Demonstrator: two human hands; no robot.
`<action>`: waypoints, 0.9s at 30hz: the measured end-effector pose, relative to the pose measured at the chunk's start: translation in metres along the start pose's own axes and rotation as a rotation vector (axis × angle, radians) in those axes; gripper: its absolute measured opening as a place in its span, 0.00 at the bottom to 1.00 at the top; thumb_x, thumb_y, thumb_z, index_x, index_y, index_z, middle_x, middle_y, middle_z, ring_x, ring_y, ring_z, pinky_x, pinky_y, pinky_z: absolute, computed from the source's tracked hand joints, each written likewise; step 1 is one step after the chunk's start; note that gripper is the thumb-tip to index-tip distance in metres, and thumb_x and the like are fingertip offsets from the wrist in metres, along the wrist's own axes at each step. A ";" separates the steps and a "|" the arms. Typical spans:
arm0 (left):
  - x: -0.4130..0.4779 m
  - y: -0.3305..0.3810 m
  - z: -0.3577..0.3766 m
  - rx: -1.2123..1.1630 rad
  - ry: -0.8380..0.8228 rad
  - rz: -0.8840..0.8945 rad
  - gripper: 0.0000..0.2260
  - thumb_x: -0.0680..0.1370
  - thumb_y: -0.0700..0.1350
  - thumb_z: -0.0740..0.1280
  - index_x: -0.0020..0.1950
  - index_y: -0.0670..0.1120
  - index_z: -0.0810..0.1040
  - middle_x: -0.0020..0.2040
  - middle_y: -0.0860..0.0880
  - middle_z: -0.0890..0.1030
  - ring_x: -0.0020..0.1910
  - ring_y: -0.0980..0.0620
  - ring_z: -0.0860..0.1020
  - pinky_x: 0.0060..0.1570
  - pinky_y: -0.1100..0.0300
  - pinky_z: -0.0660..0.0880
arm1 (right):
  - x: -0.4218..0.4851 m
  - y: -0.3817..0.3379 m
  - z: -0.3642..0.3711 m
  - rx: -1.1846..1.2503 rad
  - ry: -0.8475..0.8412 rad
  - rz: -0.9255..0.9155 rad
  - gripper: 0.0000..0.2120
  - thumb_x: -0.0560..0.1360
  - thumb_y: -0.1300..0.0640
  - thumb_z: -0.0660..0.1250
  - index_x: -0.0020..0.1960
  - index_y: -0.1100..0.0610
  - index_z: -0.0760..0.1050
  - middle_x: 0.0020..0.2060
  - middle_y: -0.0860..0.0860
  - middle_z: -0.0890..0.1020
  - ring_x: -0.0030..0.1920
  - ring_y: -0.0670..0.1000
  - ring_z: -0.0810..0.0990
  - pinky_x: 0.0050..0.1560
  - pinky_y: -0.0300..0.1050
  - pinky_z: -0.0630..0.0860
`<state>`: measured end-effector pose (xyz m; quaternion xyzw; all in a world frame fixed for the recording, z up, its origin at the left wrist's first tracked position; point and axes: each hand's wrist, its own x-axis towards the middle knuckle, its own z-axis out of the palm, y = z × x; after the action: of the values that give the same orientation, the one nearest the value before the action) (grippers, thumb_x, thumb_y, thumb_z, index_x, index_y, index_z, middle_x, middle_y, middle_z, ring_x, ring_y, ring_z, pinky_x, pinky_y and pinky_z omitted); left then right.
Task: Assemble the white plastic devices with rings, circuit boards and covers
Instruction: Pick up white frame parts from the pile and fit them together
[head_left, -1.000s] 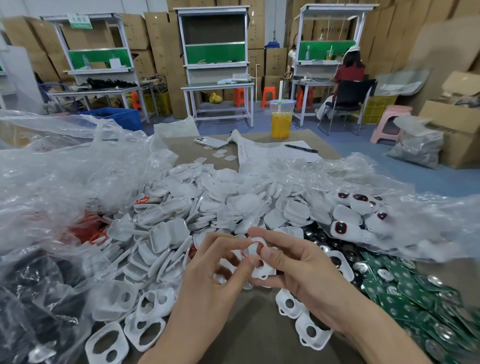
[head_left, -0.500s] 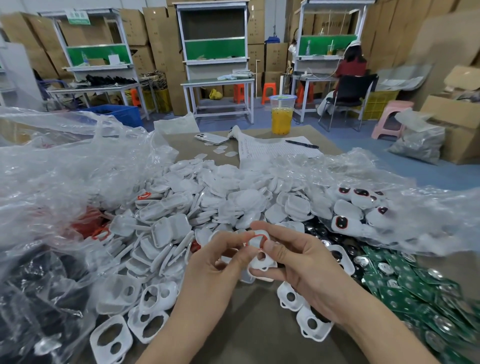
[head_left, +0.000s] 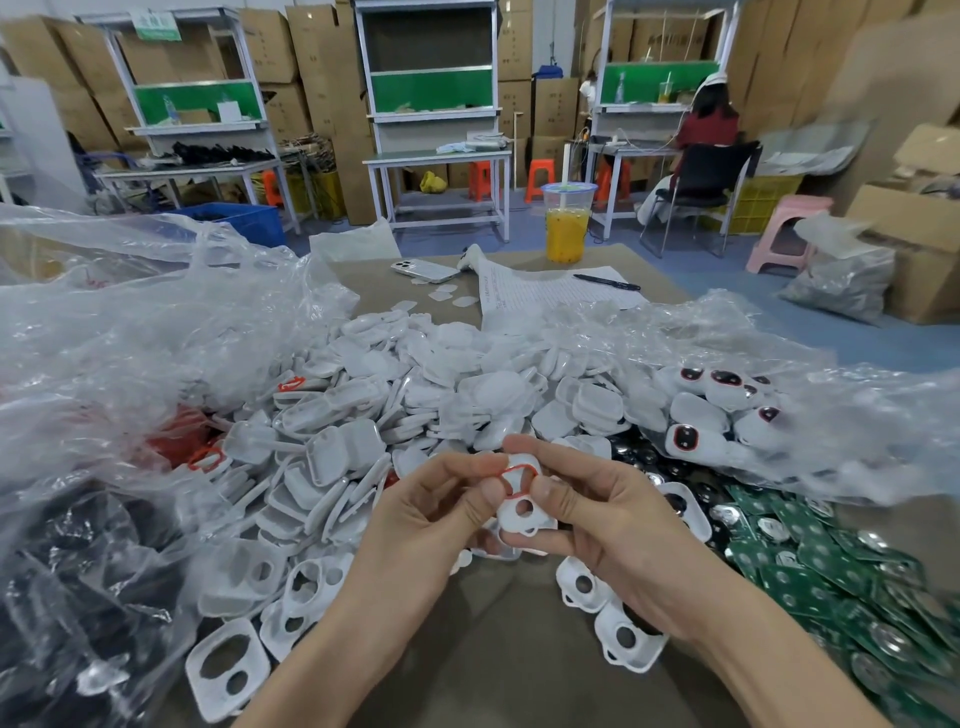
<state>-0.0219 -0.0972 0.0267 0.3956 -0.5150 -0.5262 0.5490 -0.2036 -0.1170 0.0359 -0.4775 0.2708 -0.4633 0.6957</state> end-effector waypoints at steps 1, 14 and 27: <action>0.000 0.000 0.000 0.000 -0.001 -0.002 0.12 0.72 0.52 0.75 0.52 0.48 0.85 0.55 0.43 0.86 0.51 0.37 0.84 0.51 0.39 0.82 | 0.000 0.000 -0.001 0.005 -0.003 0.002 0.17 0.74 0.58 0.72 0.63 0.55 0.82 0.56 0.56 0.85 0.56 0.53 0.84 0.51 0.48 0.83; -0.003 0.012 0.003 0.051 -0.058 -0.037 0.14 0.74 0.55 0.76 0.57 0.52 0.84 0.51 0.42 0.86 0.47 0.38 0.84 0.47 0.54 0.82 | -0.001 0.000 0.001 -0.049 -0.005 0.011 0.15 0.77 0.63 0.67 0.63 0.60 0.81 0.62 0.56 0.83 0.60 0.57 0.83 0.51 0.47 0.83; -0.002 0.010 0.001 0.118 -0.020 -0.047 0.12 0.72 0.53 0.75 0.55 0.57 0.85 0.52 0.48 0.87 0.54 0.48 0.85 0.54 0.60 0.80 | 0.000 0.003 -0.002 -0.079 0.040 0.046 0.16 0.74 0.60 0.69 0.61 0.54 0.83 0.59 0.57 0.84 0.60 0.57 0.83 0.55 0.47 0.82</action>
<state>-0.0206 -0.0939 0.0360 0.4339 -0.5411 -0.5114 0.5073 -0.2040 -0.1174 0.0327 -0.4889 0.3137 -0.4458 0.6810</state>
